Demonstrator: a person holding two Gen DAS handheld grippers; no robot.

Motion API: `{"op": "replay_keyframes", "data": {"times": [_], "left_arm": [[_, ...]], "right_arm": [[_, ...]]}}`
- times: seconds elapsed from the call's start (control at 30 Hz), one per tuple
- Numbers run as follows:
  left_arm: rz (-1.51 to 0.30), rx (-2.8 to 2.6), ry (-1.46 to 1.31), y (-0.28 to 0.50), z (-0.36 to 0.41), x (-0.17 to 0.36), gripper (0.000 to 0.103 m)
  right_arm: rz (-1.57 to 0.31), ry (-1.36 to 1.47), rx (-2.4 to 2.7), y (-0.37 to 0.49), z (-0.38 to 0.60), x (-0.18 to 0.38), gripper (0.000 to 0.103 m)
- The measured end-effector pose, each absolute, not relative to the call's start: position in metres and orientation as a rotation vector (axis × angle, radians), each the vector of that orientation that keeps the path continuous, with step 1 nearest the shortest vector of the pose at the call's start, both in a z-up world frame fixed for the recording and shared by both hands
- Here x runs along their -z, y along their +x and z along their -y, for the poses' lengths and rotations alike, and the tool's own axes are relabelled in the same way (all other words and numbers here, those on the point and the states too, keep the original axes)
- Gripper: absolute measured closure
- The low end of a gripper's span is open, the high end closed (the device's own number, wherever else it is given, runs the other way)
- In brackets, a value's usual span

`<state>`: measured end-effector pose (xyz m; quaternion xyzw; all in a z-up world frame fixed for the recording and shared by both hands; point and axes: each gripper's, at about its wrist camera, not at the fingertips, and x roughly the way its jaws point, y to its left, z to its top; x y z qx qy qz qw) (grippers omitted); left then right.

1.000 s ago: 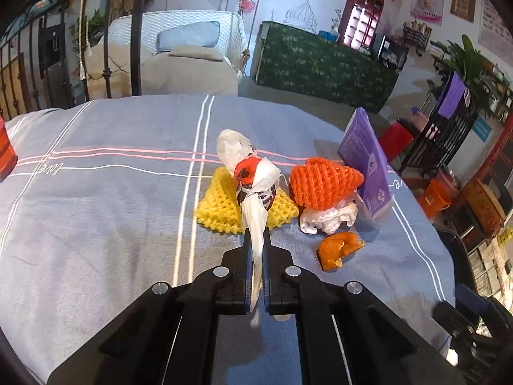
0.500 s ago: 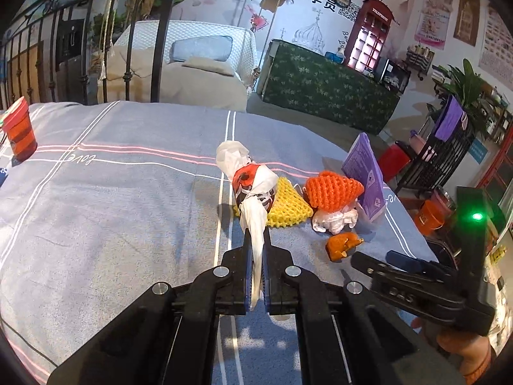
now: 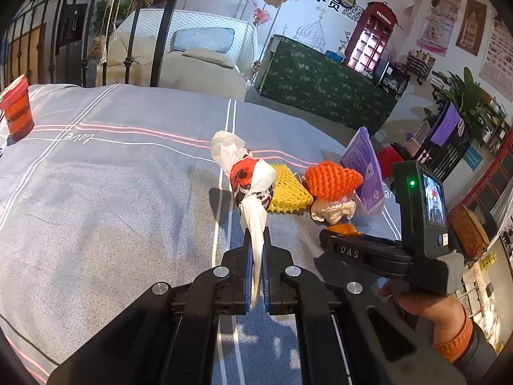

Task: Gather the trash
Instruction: 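Grasp the white-and-red plastic bag with the left gripper while the right grasps the orange peel, then carry the orange peel into the bin and open the right gripper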

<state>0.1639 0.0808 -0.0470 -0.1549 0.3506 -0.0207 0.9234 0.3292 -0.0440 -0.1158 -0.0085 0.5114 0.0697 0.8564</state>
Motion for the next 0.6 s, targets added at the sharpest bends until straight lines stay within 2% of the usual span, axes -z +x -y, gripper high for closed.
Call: {"op": "replay_keyframes", "data": {"times": [0.03,0.17,0.6], "left_arm": [[-0.719,0.044,-0.319,0.163,-0.081,0.047,0.097],[-0.724,0.048,-0.323,0.16,-0.08,0.049,0.097],[-0.692,0.073,-0.3,0.152,-0.067,0.037,0.097]], "right_arm": [[-1.074,-0.013,-0.143,0.33,0.046,0.117,0.054],[-1.062,-0.011,-0.143,0.325,0.048,0.116,0.057],[-1.0,0.018,-0.179,0.269,0.074,0.092,0.058]]}}
